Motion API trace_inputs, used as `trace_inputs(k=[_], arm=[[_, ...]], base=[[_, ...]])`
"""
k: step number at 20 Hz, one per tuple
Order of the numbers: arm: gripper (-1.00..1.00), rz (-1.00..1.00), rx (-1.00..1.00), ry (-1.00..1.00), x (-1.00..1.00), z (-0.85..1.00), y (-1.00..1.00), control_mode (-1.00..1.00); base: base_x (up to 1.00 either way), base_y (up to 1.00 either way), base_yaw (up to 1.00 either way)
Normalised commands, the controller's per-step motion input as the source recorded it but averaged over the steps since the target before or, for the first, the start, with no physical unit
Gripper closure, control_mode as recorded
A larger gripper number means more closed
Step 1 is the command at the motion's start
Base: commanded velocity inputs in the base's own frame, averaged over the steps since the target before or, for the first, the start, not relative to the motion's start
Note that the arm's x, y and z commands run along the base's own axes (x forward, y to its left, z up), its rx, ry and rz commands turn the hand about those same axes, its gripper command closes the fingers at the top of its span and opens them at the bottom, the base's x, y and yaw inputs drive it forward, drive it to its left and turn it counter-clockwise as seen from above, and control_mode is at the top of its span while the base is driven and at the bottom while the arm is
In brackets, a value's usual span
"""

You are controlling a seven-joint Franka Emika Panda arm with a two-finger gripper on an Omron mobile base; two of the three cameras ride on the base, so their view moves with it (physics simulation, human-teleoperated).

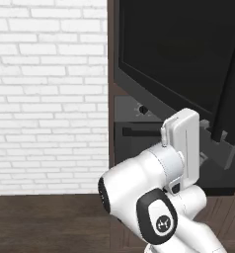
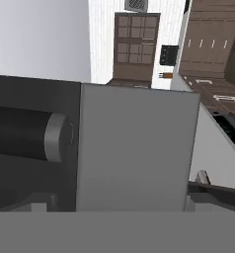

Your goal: Pick the cucumber from the sink and place it in the bowl. Then pick the bowl and place it in the microwave. Then close the microwave door and press the start button.

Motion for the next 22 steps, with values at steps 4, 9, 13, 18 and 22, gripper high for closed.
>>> trace_inputs(k=[4,9,13,18,22], arm=[[-1.00,0.32,0.24,-0.01,0.11,0.34,-0.68,-1.00],[-1.00,0.33,0.24,0.09,0.60,0.38,-0.43,-1.00],[-1.00,0.31,0.25,0.11,0.88,0.46,-0.45,-1.00],[-1.00,0.28,0.17,0.10,0.95,0.12,-0.30,-1.00],[-1.00,0.30,0.12,0.12,0.90,0.02,-0.28,-1.00]], base=[[0.00,0.00,0.00],[0.00,0.00,0.00],[0.00,0.00,0.00],[0.00,0.00,0.00],[0.00,0.00,0.00]])
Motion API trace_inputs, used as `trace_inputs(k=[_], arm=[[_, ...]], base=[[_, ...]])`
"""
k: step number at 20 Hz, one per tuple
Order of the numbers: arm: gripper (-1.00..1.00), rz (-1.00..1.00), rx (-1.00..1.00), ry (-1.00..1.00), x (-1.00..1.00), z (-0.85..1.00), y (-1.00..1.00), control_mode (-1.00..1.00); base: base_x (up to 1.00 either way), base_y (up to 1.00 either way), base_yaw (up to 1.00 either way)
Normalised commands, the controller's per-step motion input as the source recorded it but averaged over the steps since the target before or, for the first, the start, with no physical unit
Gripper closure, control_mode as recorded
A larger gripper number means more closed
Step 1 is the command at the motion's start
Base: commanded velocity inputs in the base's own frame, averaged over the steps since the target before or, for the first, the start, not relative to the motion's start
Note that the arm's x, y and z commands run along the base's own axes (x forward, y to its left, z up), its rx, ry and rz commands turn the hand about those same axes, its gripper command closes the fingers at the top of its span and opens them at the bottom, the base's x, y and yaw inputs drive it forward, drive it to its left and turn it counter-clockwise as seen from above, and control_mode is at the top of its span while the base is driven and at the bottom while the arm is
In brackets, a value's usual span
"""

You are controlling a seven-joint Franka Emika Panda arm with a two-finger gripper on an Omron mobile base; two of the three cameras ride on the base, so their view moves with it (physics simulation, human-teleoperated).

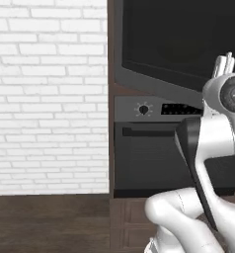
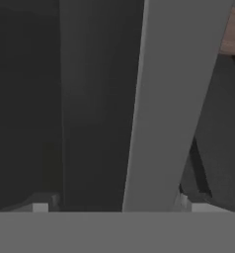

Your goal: Pick the cucumber from the sink and place it in the bowl. Then pick the bowl and place it in the microwave. Then close the microwave door and press the start button.

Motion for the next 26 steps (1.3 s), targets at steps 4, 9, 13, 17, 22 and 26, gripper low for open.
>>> trace_inputs(k=[4,9,13,17,22,26], arm=[[-1.00,0.30,0.13,0.09,0.92,0.00,-0.33,-1.00],[-1.00,0.27,0.16,0.04,0.98,0.00,-0.26,-1.00],[-1.00,0.17,0.15,0.03,0.99,0.00,0.00,-1.00],[-1.00,0.14,0.14,0.01,0.95,0.00,0.00,-1.00],[-1.00,0.12,0.13,0.00,0.76,0.00,0.00,-1.00],[-1.00,0.11,0.10,0.00,0.53,-0.01,0.00,-1.00]], base=[[0.00,0.00,0.00],[0.00,0.00,0.00],[0.00,0.00,0.00],[0.00,0.00,0.00],[0.00,0.00,0.00],[0.00,0.00,0.00]])
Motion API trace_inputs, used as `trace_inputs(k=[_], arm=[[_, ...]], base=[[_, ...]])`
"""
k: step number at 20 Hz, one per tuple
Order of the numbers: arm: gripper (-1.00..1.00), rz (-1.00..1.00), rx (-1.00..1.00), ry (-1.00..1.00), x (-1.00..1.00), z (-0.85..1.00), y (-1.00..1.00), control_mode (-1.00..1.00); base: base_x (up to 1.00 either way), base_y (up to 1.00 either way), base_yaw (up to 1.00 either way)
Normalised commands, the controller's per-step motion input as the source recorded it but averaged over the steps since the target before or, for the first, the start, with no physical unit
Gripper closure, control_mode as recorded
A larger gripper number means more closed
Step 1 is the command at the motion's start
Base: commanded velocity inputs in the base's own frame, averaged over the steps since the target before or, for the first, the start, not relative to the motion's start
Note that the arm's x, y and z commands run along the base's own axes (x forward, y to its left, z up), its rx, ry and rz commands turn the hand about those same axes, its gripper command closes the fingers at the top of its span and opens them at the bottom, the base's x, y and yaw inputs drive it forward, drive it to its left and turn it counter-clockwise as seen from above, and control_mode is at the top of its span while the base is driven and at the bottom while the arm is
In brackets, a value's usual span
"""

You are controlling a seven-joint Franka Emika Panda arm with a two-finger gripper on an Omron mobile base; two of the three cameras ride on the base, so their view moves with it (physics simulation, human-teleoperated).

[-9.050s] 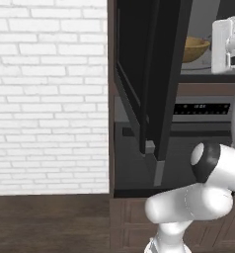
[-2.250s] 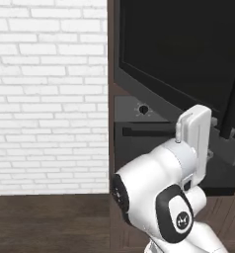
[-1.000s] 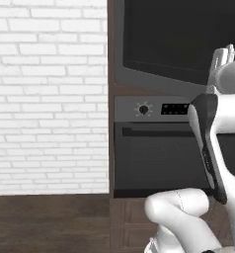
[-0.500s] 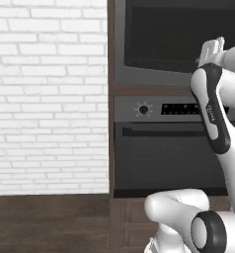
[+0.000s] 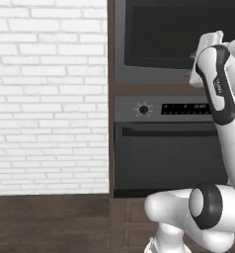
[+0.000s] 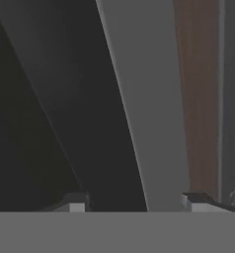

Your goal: Pick the cucumber from the sink and place it in the bowl. Then pick the bowl and place it in the microwave. Then close the microwave door and press the start button.

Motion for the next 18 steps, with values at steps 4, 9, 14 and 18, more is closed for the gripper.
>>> trace_inputs(k=[4,9,14,18], arm=[[-1.00,0.15,0.02,-0.17,-0.61,-0.03,-0.14,-1.00],[-1.00,0.11,0.03,-0.39,-1.00,-0.01,-0.54,-1.00],[-1.00,0.00,0.04,-0.20,-0.89,0.00,-0.91,-1.00],[-1.00,-0.05,0.06,-0.01,-0.22,0.00,-1.00,-1.00]], base=[[0.00,0.00,0.00],[0.00,0.00,0.00],[0.00,0.00,0.00],[0.00,0.00,0.00]])
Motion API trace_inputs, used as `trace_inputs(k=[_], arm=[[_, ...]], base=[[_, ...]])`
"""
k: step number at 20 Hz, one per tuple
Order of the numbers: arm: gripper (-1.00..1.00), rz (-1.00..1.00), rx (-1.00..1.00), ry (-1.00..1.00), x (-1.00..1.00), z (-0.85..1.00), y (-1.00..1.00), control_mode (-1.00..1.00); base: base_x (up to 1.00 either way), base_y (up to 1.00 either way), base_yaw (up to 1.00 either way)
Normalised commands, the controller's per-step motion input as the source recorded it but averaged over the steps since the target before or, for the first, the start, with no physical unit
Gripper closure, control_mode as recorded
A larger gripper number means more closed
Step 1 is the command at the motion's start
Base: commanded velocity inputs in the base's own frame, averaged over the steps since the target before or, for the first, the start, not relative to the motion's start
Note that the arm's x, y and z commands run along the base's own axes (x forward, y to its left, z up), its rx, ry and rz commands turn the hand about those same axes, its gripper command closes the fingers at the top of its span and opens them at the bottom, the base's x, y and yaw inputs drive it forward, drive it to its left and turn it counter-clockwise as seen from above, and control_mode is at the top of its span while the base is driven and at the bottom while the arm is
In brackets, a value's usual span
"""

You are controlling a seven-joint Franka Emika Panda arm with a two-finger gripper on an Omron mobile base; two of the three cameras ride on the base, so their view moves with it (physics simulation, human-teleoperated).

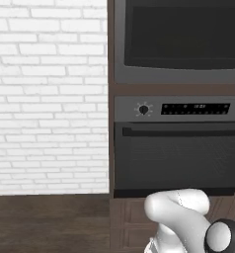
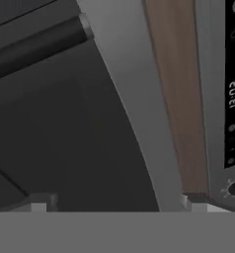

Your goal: Pick the cucumber from the sink and place it in the bowl. Then pick the bowl and place it in the microwave. Then close the microwave door and press the start button.

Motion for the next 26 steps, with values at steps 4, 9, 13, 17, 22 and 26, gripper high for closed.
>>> trace_inputs(k=[4,9,13,17,22,26], arm=[[-1.00,-0.06,0.07,0.00,-0.01,0.00,-1.00,-1.00],[-1.00,-0.02,0.04,0.00,0.05,-0.11,-0.94,-1.00],[-1.00,-0.01,0.01,0.00,0.16,-0.18,-0.70,-1.00],[-1.00,0.00,0.00,0.00,0.56,-0.11,-0.17,-1.00],[-1.00,0.00,0.00,0.00,0.57,-0.02,-0.01,-1.00],[-1.00,0.00,0.00,0.00,0.41,0.00,-0.26,-1.00]], base=[[0.00,0.00,0.00],[0.00,0.00,0.00],[0.00,0.00,0.00],[0.00,0.00,0.00],[0.00,0.00,0.00],[0.00,0.00,0.00]])
